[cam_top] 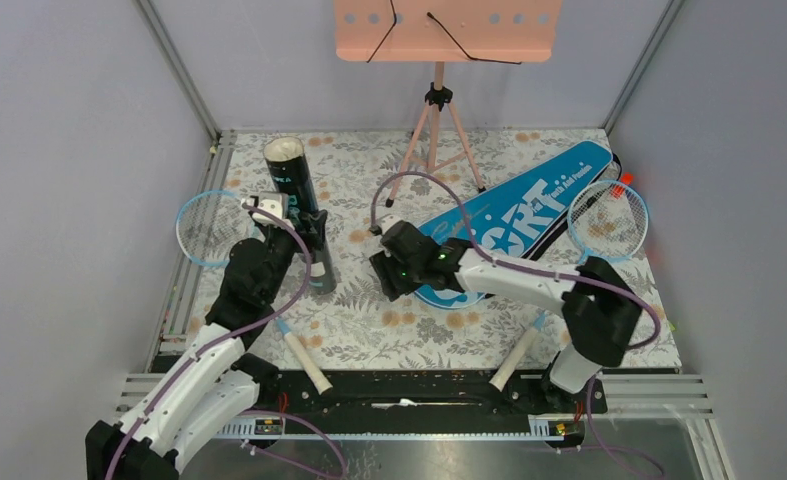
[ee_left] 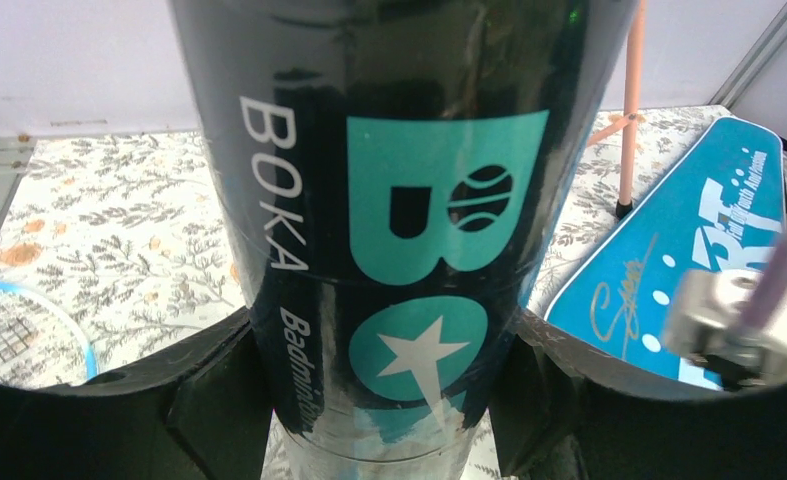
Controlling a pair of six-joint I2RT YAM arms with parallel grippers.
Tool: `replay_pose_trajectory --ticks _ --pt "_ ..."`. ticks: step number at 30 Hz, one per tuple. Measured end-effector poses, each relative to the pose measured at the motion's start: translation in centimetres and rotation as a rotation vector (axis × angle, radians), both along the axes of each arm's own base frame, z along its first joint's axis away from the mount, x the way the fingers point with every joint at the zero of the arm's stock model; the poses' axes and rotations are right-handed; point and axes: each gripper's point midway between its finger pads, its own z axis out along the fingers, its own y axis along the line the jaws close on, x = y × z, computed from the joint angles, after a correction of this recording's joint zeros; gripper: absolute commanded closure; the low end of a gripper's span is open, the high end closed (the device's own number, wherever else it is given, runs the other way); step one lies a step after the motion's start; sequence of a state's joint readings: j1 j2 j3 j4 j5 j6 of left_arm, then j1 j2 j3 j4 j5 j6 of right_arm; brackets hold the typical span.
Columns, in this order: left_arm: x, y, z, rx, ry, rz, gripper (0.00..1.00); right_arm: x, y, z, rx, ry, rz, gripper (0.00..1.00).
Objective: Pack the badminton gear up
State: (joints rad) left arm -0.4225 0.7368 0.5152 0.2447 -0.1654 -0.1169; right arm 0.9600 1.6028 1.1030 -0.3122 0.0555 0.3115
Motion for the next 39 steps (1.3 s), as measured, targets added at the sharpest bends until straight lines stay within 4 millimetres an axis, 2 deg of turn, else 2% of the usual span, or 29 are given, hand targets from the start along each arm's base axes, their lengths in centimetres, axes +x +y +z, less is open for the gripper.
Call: replay_pose_trajectory --ticks 4,7,12,19,21,28,30,35,39 --pt "-1.2 0.5 -0.4 -0.012 0.010 0.003 1.00 0.2 2.7 -1.2 -0.053 -0.002 0.035 0.48" --pt "-1.8 0.9 -0.5 -0.019 0.010 0.008 1.00 -0.1 3.5 -2.7 -0.101 0.008 0.050 0.48" --pt "-2.1 1.0 -1.2 -0.018 0.027 0.012 1.00 -1.0 3.5 -5.5 -0.184 0.040 0.072 0.50" --pt "-2.1 1.2 -1.9 -0.013 0.052 0.018 1.00 -1.3 2.4 -8.0 -0.265 0.068 0.058 0.56" --pt "-2.1 1.2 -2.0 -0.013 0.053 0.023 1.00 -1.1 2.5 -7.9 -0.264 0.063 0.052 0.60" --pt "-2.3 1.4 -2.3 -0.012 0.053 0.027 1.00 -0.9 2.4 -7.9 -0.269 0.052 0.032 0.88" --pt "-2.3 1.4 -2.2 -0.013 0.052 0.027 1.00 -1.0 2.4 -8.0 -0.270 0.052 0.030 1.00" --pt "-2.3 1.3 -2.2 -0.012 0.043 0.022 1.00 -1.0 2.4 -7.9 -0.268 0.045 0.013 1.00" --pt "-2.7 0.9 -2.7 0.002 0.026 -0.012 1.00 -2.0 0.8 -6.9 -0.271 0.050 -0.004 1.00"
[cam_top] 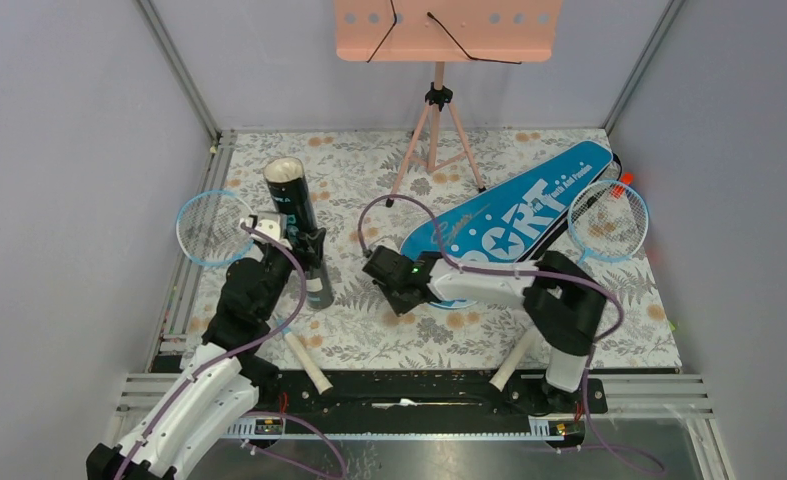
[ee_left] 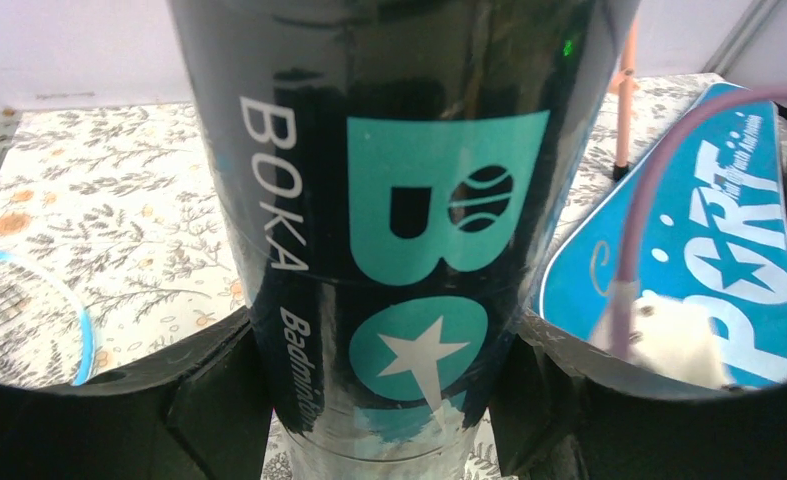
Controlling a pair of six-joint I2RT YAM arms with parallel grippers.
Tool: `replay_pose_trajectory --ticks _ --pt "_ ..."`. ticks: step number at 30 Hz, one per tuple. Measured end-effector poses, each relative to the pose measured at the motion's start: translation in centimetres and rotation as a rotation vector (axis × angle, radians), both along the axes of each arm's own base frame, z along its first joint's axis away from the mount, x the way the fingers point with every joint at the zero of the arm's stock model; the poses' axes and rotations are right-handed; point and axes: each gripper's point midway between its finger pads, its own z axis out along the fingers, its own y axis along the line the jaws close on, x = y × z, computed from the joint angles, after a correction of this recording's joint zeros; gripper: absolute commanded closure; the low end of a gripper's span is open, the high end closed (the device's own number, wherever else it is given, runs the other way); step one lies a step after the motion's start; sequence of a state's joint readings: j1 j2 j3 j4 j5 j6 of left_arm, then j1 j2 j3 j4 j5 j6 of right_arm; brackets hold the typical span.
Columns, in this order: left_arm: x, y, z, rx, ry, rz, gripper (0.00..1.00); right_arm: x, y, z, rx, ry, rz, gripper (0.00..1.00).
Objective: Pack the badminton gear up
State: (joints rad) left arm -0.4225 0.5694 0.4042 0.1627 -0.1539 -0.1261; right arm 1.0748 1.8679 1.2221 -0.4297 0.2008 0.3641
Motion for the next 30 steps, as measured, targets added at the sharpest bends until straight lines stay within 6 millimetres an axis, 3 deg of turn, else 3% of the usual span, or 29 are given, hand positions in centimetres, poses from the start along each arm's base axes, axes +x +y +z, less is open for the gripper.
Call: replay_pose_trajectory --ticks 3,8,18,24,30 --pt "-0.7 -1.3 0.0 0.012 -0.036 -0.090 1.00 -0.8 -1.8 2.5 0.025 -0.021 -0.009 1.00" --pt "-1.9 -4.3 0.1 0.043 -0.064 -0.286 1.00 -1.6 -4.6 10.2 0.172 -0.107 -0.047 1.00" --pt "-8.0 -13.3 -0.2 0.102 -0.167 -0.877 1.00 -2.8 -15.6 20.5 0.399 -0.274 -0.239 1.00" --pt "-11.6 -17.6 -0.3 0.187 -0.244 -1.082 1.00 -4.2 -16.8 27.6 0.527 -0.348 -0.195 1.00" --pt "-12.0 -19.2 -0.5 0.232 -0.254 -1.122 1.00 -5.2 -15.8 34.1 0.618 -0.368 -0.098 1.00"
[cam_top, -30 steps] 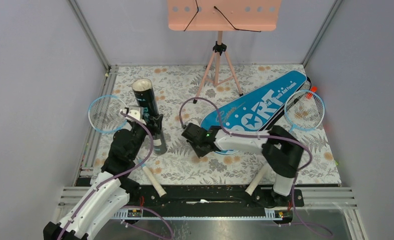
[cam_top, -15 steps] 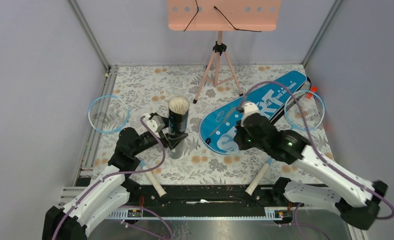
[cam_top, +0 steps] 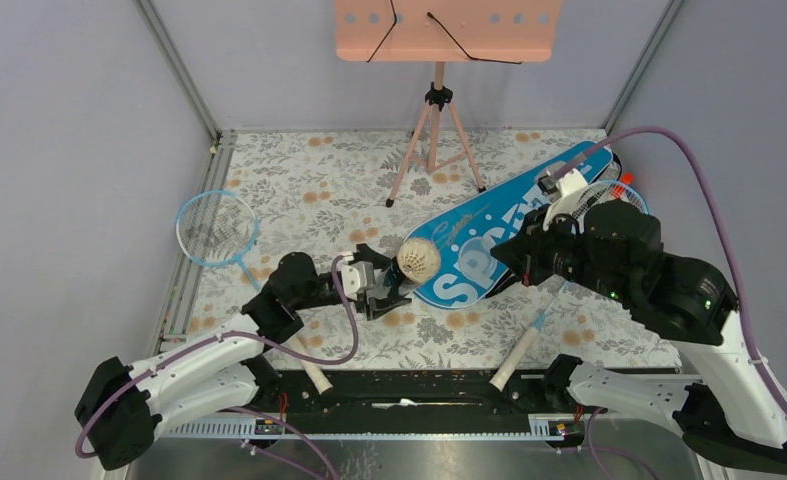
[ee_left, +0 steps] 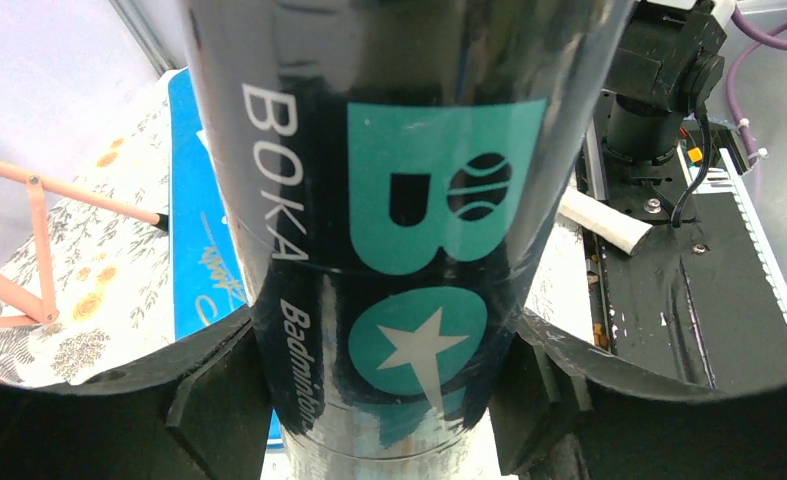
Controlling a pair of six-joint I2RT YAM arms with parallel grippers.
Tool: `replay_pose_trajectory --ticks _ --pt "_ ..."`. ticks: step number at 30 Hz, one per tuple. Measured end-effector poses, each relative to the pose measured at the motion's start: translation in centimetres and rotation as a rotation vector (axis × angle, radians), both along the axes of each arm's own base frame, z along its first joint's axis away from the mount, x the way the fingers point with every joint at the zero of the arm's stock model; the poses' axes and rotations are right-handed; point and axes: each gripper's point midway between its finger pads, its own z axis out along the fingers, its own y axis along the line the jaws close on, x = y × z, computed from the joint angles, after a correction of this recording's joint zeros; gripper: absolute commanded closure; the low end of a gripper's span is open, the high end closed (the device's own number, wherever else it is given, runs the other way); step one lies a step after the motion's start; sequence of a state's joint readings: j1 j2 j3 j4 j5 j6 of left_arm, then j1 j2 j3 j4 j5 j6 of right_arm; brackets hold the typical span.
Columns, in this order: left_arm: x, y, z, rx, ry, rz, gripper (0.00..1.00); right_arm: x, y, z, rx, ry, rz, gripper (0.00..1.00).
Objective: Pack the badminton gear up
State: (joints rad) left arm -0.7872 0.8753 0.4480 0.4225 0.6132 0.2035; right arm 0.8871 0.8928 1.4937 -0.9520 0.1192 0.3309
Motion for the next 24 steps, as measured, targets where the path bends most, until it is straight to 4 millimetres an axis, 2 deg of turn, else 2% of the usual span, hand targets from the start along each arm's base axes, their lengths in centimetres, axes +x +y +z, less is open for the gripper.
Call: replay_pose_trajectory --ticks 3,7,14,24 --pt "0.1 -0.6 -0.1 0.020 -0.006 -0.003 1.00 -0.5 0.9 2.3 0.021 -0.007 0.059 1.00" --pt "0.3 -1.1 -0.3 0.037 -0.007 0.001 1.00 -0.5 2.5 3.3 0.009 0.020 0.122 1.00" --pt "0.6 -1.8 -0.4 0.063 -0.006 0.011 1.00 0.7 5.4 1.4 -0.075 0.122 0.175 1.00" --pt "0.7 -1.8 -0.6 0.080 -0.030 0.017 1.00 0.5 5.7 1.7 -0.079 0.141 0.193 1.00"
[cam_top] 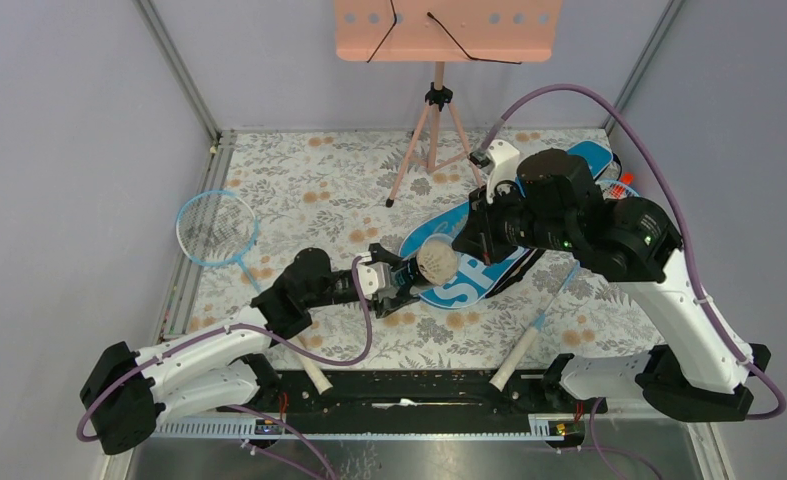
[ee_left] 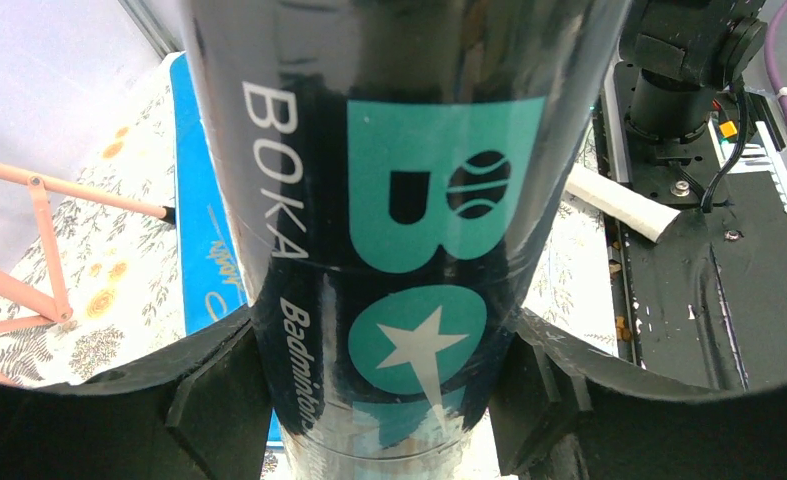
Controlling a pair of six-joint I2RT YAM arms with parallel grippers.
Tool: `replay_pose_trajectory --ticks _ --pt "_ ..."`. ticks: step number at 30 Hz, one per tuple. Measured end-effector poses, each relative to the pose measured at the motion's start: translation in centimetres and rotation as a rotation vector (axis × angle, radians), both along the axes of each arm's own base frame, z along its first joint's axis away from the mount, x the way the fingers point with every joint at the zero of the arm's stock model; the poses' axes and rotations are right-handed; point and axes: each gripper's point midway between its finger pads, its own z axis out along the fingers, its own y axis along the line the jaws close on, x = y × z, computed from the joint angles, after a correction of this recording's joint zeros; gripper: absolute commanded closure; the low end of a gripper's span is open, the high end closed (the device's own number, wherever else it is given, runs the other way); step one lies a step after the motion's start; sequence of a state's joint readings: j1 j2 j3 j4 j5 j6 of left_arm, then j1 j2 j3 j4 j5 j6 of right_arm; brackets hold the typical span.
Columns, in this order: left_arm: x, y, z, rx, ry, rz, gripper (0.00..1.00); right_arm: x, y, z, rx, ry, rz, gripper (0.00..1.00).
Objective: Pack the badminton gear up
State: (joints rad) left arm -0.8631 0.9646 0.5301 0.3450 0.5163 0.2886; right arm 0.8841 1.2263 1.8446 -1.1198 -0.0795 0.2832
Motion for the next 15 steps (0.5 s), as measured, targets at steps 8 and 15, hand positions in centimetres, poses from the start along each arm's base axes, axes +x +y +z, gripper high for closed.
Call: replay_pose_trajectory --ticks 8,15 --pt "-0.03 -0.05 -0.01 0.001 -0.004 0.002 1.00 0.11 0.64 -0.28 -0.013 0.019 0.020 1.00" --pt "0.16 0.00 -0.05 0.004 -0.004 0.015 1.00 0.12 0.18 -0.54 -0.042 0.016 0.019 1.00"
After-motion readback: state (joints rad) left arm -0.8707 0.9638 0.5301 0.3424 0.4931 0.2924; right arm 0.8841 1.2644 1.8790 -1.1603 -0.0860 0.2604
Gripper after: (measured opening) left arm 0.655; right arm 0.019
